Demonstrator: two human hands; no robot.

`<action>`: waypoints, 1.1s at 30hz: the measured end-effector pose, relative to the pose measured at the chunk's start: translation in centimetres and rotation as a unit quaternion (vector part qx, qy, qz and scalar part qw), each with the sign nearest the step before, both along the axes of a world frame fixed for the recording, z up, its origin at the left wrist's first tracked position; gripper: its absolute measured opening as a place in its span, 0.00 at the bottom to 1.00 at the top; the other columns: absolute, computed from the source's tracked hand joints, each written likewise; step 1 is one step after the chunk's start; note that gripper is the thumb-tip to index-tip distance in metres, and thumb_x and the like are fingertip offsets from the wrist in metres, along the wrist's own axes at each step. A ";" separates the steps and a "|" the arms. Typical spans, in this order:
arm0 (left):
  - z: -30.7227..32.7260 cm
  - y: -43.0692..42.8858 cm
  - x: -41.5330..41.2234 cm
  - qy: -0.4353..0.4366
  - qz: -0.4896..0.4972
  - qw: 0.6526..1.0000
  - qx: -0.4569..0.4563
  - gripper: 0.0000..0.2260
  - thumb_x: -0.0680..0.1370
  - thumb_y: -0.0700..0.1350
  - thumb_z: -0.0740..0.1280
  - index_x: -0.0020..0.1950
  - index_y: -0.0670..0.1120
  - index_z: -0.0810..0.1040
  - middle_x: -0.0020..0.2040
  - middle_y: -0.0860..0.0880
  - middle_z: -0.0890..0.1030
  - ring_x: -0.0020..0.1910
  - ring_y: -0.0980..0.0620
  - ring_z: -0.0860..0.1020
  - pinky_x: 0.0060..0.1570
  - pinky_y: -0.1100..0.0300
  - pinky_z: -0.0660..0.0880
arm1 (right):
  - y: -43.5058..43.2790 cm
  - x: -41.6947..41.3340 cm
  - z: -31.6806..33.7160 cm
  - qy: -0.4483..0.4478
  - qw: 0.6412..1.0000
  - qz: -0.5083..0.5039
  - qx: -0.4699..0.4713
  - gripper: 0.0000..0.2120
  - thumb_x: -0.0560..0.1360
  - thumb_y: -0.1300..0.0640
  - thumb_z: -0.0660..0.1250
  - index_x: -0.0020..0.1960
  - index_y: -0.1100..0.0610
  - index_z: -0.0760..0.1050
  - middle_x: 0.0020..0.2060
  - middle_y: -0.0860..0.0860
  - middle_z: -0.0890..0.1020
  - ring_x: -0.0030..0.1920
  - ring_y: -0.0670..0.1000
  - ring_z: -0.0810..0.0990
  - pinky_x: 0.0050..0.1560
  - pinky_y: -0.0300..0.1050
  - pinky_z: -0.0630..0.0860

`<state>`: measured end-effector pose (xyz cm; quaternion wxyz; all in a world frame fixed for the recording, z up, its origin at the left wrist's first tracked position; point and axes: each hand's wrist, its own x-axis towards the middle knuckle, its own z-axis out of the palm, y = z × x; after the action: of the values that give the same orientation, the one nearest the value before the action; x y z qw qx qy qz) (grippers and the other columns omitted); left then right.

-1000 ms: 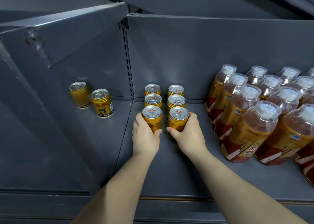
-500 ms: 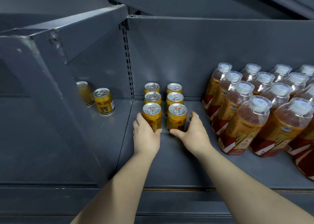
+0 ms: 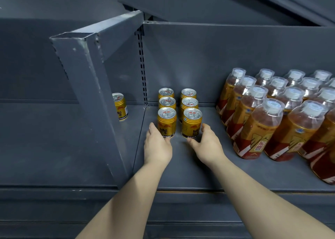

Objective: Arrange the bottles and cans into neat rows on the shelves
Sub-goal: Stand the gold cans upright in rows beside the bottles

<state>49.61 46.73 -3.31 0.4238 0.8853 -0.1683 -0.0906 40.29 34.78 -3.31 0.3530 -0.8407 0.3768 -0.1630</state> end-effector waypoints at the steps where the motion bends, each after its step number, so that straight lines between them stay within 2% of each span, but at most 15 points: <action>1: 0.1 -0.2 0.2 -0.001 0.001 1.000 0.001 0.34 0.81 0.44 0.67 0.81 0.44 0.51 0.78 0.43 0.63 0.76 0.43 0.65 0.71 0.51 0.65 | -0.1 0.3 0.0 -0.012 1.000 0.000 0.004 0.32 0.76 0.51 0.73 0.75 0.55 0.63 0.71 0.52 0.73 0.69 0.54 0.72 0.64 0.44 0.70; 5: 0.4 -1.5 1.2 -0.002 0.009 1.000 0.003 0.35 0.81 0.43 0.67 0.81 0.46 0.49 0.78 0.44 0.64 0.75 0.42 0.66 0.70 0.50 0.67 | -0.8 1.8 0.0 -0.056 0.998 -0.007 0.040 0.41 0.76 0.53 0.73 0.80 0.54 0.53 0.75 0.51 0.67 0.74 0.53 0.67 0.71 0.48 0.66; 7: 0.4 -2.4 1.8 0.000 0.010 1.000 0.000 0.37 0.81 0.43 0.67 0.82 0.47 0.47 0.78 0.45 0.64 0.75 0.42 0.66 0.69 0.49 0.68 | -1.2 2.5 -0.1 -0.071 0.996 -0.012 0.055 0.43 0.76 0.54 0.74 0.81 0.54 0.50 0.76 0.50 0.66 0.75 0.52 0.66 0.71 0.46 0.64; 11: -0.1 -3.6 2.0 -0.006 0.018 1.000 -0.011 0.35 0.79 0.42 0.69 0.80 0.48 0.53 0.75 0.45 0.67 0.72 0.43 0.68 0.67 0.49 0.69 | -1.7 3.0 -0.3 -0.082 0.994 -0.021 0.064 0.36 0.74 0.54 0.75 0.75 0.53 0.59 0.70 0.50 0.72 0.68 0.51 0.73 0.59 0.39 0.66; 15: -0.4 -3.8 1.7 -0.025 0.031 0.999 -0.009 0.33 0.78 0.42 0.71 0.78 0.47 0.56 0.74 0.44 0.68 0.71 0.42 0.69 0.68 0.48 0.69 | -1.7 3.2 -0.4 -0.079 0.995 -0.032 0.055 0.35 0.72 0.51 0.77 0.72 0.53 0.62 0.68 0.50 0.73 0.66 0.51 0.74 0.58 0.41 0.69; 19: -0.4 -3.8 1.6 -0.034 0.034 0.999 -0.009 0.32 0.78 0.42 0.71 0.77 0.46 0.58 0.73 0.44 0.68 0.71 0.42 0.69 0.67 0.49 0.69 | -1.5 3.5 -0.5 -0.075 0.995 -0.042 0.042 0.36 0.70 0.50 0.79 0.70 0.52 0.62 0.66 0.50 0.74 0.66 0.52 0.75 0.62 0.48 0.74; 24: -0.4 -3.6 1.5 -0.033 0.031 0.999 -0.008 0.34 0.78 0.43 0.71 0.78 0.47 0.56 0.74 0.44 0.67 0.72 0.43 0.68 0.68 0.49 0.69 | -1.5 3.6 -0.5 -0.069 0.996 -0.044 0.046 0.38 0.70 0.49 0.79 0.71 0.52 0.61 0.67 0.50 0.73 0.66 0.52 0.74 0.63 0.49 0.75; 27: -0.3 -3.4 1.4 -0.023 0.020 0.999 -0.010 0.36 0.78 0.45 0.71 0.80 0.47 0.53 0.76 0.44 0.66 0.73 0.43 0.67 0.68 0.49 0.68 | -1.5 3.2 -0.4 -0.063 0.996 -0.030 0.053 0.42 0.69 0.48 0.79 0.74 0.52 0.59 0.70 0.50 0.71 0.68 0.52 0.73 0.65 0.50 0.73; 30: -0.3 -2.8 1.0 -0.018 0.009 1.000 -0.006 0.39 0.78 0.47 0.71 0.81 0.47 0.50 0.78 0.45 0.62 0.76 0.43 0.64 0.70 0.49 0.67 | -1.4 2.1 -0.1 -0.034 0.998 -0.017 0.048 0.49 0.70 0.46 0.78 0.79 0.53 0.52 0.76 0.51 0.65 0.75 0.53 0.66 0.70 0.52 0.69; 33: 0.0 -2.0 0.1 -0.016 -0.004 1.000 0.000 0.40 0.79 0.49 0.70 0.81 0.46 0.47 0.80 0.45 0.58 0.78 0.43 0.60 0.71 0.49 0.65 | -1.0 0.7 0.1 -0.005 0.999 -0.015 0.035 0.49 0.72 0.45 0.76 0.81 0.54 0.49 0.78 0.52 0.61 0.77 0.54 0.62 0.73 0.53 0.66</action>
<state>49.67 44.73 -3.33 0.4211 0.8859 -0.1783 -0.0779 40.99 33.75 -3.25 0.3820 -0.8213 0.3928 -0.1591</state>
